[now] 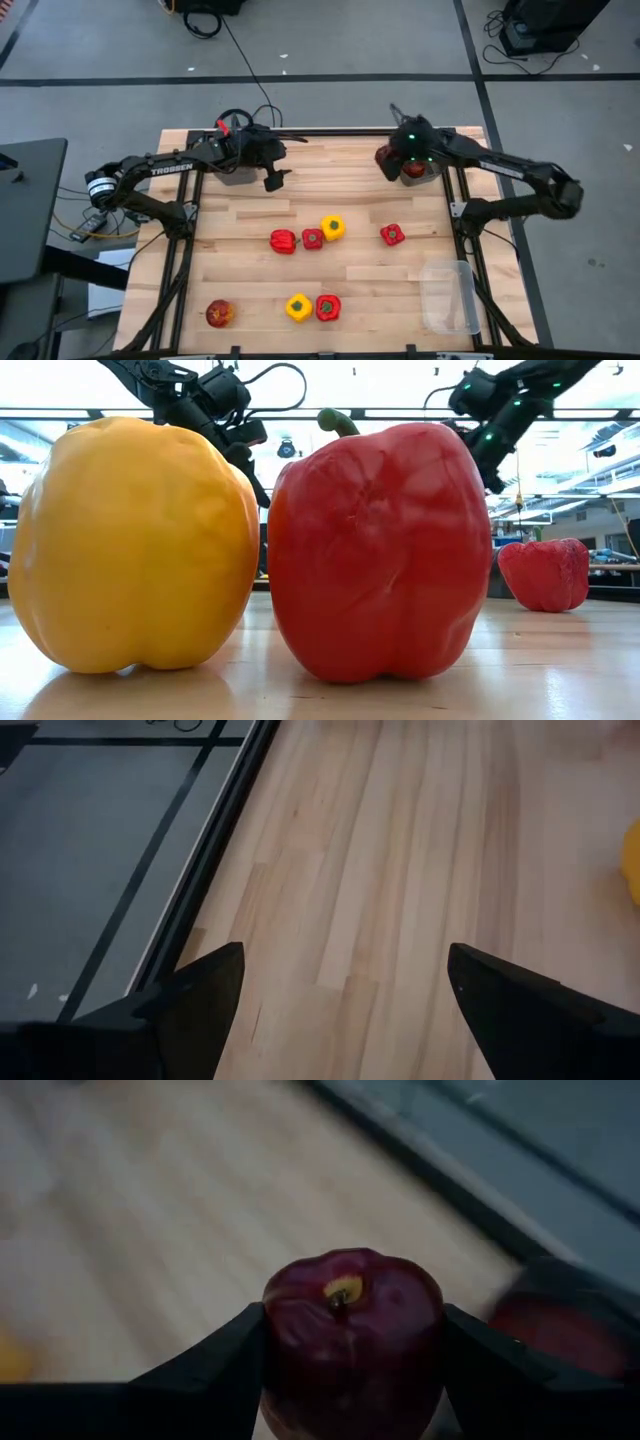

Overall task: Sort produce into baskets
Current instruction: Put the right apple into the right dark gray bin

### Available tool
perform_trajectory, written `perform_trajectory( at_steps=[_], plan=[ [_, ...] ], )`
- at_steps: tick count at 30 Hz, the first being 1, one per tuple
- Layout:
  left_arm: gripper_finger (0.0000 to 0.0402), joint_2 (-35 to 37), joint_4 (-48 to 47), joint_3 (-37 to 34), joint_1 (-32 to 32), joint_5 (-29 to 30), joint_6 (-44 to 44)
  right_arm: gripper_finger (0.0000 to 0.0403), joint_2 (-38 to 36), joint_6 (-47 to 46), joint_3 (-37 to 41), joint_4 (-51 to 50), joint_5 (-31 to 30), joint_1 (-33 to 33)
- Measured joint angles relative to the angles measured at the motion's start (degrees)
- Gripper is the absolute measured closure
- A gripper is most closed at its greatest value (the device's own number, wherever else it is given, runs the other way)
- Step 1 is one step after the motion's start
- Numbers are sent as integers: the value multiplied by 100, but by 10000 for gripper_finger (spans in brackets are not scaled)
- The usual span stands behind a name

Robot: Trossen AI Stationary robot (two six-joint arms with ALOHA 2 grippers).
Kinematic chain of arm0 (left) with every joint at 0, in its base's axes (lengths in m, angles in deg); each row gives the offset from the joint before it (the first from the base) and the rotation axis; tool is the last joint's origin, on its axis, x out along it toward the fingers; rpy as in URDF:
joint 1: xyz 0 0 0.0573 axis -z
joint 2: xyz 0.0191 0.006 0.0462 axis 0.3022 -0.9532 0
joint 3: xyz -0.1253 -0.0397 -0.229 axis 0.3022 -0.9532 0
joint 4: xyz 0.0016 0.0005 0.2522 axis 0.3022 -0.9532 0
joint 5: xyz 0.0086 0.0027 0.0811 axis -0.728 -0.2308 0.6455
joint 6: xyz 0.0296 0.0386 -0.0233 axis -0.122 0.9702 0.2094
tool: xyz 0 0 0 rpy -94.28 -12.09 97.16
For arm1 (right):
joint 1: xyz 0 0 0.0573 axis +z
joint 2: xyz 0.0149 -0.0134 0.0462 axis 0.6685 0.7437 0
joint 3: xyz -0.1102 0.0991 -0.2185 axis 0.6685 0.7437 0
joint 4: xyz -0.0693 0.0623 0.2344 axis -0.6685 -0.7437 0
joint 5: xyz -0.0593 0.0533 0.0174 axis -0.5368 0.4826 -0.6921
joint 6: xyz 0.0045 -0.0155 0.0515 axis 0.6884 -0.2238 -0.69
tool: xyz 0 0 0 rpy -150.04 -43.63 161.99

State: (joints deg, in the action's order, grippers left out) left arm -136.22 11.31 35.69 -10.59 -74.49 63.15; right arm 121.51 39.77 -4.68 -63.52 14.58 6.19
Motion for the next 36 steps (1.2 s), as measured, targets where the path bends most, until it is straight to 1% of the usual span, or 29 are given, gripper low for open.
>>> perform_trajectory(
  at_steps=[2,6,8,10,14,17,20,23,29,34,36],
  plan=[
    [46,0,-6,0,0,0,-3,144,-318,-261,136,166,-539,-32],
    [46,0,-59,0,0,0,-27,142,-801,-850,388,140,-2035,-32],
    [46,0,-61,0,0,-2,-86,142,-934,-1063,537,37,-2556,-32],
    [46,0,-59,0,0,0,-151,142,-1020,-1437,703,-28,-2857,-32],
    [46,0,-63,0,0,-2,-155,141,-1022,-2164,1076,-134,-3067,-32],
    [46,0,-111,0,0,-1,-155,141,-1031,-2350,1376,-111,-3464,-29],
    [46,0,-259,0,0,-2,-155,141,-1019,-2578,1633,-335,-3779,-27],
    [46,0,-386,0,0,52,-156,140,-1028,-2724,1703,-269,-3921,-23],
    [46,0,-556,0,-2,103,-157,139,-1022,-2813,1707,-391,-3935,49],
    [46,0,-574,0,0,103,-164,139,-1015,-3507,1707,-1341,-3644,67],
    [46,0,-546,0,-2,104,-164,136,-1020,-3720,1705,-1580,-3646,145]
  ],
)
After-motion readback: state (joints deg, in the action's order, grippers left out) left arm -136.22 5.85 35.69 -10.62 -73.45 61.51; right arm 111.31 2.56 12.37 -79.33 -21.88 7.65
